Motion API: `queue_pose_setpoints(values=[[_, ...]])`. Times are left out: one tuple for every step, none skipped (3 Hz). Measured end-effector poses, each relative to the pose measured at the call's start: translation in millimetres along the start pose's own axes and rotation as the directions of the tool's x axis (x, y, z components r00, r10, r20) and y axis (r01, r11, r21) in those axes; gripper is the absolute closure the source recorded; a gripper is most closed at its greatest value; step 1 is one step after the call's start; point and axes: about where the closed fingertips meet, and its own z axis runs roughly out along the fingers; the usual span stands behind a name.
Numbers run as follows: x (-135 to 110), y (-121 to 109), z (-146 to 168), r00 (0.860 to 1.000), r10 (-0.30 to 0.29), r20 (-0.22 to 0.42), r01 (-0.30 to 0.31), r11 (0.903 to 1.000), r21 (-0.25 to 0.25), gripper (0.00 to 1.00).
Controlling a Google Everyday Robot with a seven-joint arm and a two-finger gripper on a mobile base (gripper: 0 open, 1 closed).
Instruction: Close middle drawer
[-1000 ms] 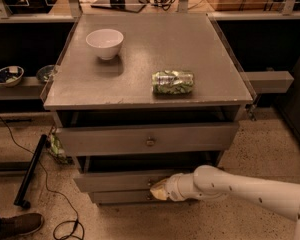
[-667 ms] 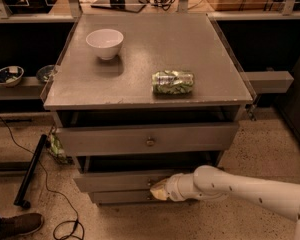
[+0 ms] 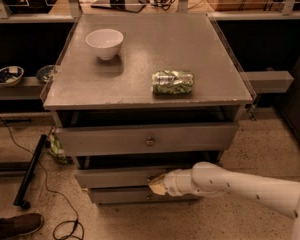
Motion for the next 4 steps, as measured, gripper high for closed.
queue_pose_setpoints(values=[[-2.2, -1.2, 0.5, 1.0, -0.004, 0.005, 0.004, 1.0, 0.0, 1.0], [-4.3, -2.7, 0.8, 1.0, -0.008, 0.011, 0.008, 1.0, -0.001, 1.0], [-6.2, -3.8, 1.0, 1.0, -0.01, 0.016, 0.011, 0.9999, -0.003, 1.0], [-9.8, -4.8, 5.0, 1.0, -0.013, 0.021, 0.014, 0.9999, -0.008, 1.0]])
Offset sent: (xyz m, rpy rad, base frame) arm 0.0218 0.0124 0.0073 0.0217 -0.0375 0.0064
